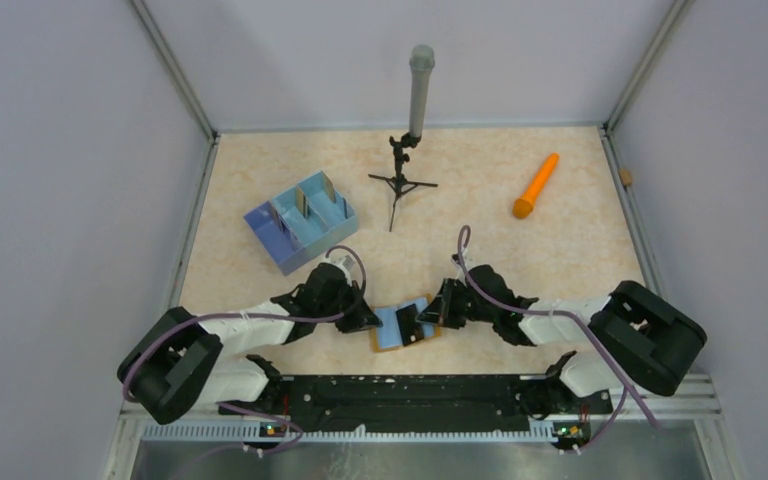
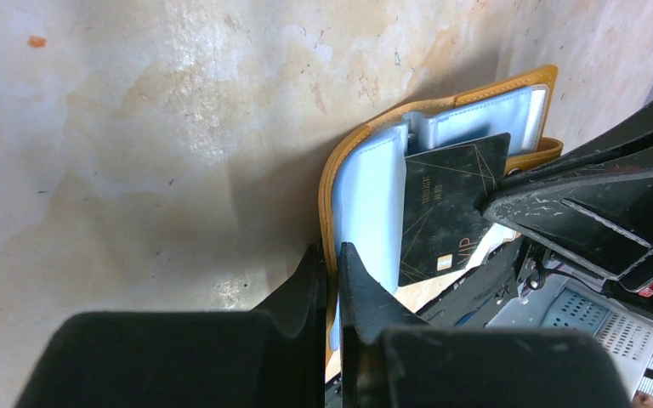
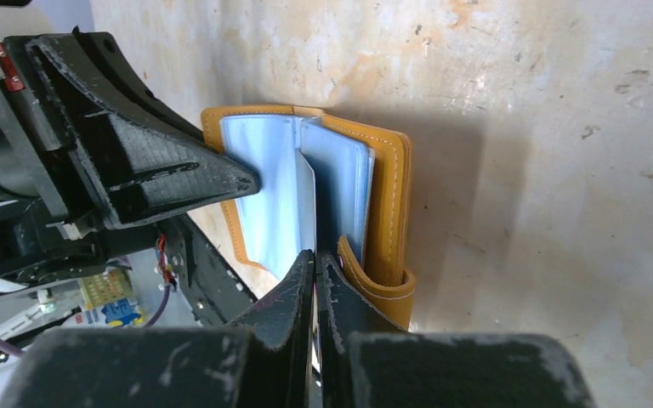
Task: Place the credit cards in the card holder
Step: Insert the credit card into the card holder.
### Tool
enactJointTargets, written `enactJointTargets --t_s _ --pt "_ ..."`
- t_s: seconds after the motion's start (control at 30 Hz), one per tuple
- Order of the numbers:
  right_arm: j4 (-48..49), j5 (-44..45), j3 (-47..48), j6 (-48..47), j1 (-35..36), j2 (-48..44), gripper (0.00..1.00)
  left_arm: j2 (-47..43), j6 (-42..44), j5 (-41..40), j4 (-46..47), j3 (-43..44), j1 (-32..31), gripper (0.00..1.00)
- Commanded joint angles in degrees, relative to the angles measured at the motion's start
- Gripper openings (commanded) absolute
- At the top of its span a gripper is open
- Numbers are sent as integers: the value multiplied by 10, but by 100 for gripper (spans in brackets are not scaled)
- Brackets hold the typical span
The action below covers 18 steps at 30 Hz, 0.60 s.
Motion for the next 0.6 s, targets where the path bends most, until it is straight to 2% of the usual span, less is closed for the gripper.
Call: enactJointTargets --t_s 0.0,0.57 --pt "48 -17 -10 12 -9 7 0 12 21 -1 0 -13 5 0" --pt "64 -2 2 -1 -10 55 0 25 27 20 23 -16 10 0"
